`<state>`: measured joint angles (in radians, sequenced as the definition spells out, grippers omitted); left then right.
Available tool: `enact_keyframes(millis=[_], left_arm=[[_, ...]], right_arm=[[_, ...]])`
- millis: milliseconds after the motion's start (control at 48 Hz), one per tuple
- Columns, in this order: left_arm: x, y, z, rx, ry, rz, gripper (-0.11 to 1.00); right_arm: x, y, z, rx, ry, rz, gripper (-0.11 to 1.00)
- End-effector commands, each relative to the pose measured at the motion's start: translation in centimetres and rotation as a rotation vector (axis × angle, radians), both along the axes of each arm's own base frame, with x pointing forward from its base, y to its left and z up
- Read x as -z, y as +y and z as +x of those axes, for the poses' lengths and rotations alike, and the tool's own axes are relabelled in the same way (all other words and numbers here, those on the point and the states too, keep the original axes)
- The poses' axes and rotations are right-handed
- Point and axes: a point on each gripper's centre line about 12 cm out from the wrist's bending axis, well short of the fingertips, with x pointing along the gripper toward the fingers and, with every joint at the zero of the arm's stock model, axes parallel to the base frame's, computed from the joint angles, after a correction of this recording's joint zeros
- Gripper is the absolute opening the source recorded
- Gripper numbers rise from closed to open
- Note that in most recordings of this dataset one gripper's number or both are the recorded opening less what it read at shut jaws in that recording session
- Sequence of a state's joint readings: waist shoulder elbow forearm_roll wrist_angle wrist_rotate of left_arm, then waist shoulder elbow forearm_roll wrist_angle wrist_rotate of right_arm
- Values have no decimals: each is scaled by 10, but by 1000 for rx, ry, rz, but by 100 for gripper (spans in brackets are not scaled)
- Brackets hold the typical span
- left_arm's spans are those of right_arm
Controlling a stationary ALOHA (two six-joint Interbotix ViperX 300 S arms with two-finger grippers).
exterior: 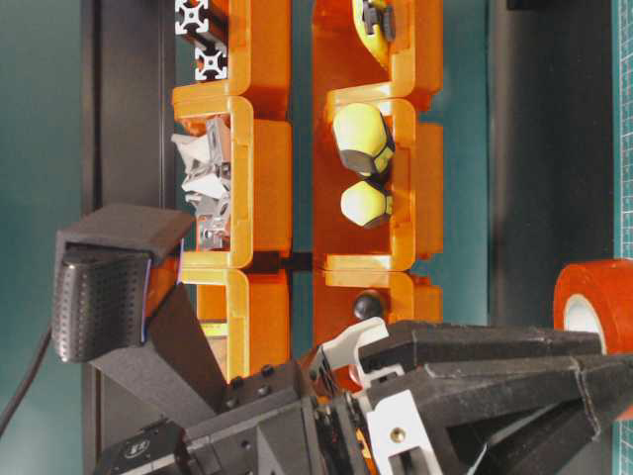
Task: Pick vinyl tape from container rack with left arm.
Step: 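Carry the red tape roll with the left gripper onto the mat center, then open the left gripper to release the tape and withdraw left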
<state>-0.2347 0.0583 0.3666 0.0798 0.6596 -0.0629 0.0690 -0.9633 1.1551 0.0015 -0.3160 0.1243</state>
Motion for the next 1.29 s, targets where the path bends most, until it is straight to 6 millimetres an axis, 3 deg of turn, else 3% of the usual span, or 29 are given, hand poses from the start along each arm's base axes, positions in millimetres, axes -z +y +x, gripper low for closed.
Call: enact_keyframes(millis=[0, 187, 375, 458, 583, 749, 1145, 1270], left_arm=[[-10, 1, 2, 1, -33, -5, 19], [-8, 5, 3, -13, -29, -5, 23], [-9, 9, 3, -36, -27, -14, 74], [-10, 9, 4, -44, -39, -20, 88], [-15, 8, 6, -59, -79, -43, 87], [-39, 8, -6, -62, -147, -69, 86], [-110, 16, -78, -120, -331, -188, 86], [-120, 20, -101, -117, -388, -212, 85]], right_arm=[[-11, 0, 2, -1, -27, 3, 0], [-11, 0, 2, -1, -27, 3, 0], [-10, 0, 2, 0, -26, 3, 0], [-10, 0, 2, -1, -24, 3, 0], [-8, 0, 2, 0, -20, 3, 0], [-6, 0, 1, -1, -15, 3, 0], [-4, 0, 1, -1, -12, 4, 0], [-4, 0, 1, 0, -12, 2, 0]])
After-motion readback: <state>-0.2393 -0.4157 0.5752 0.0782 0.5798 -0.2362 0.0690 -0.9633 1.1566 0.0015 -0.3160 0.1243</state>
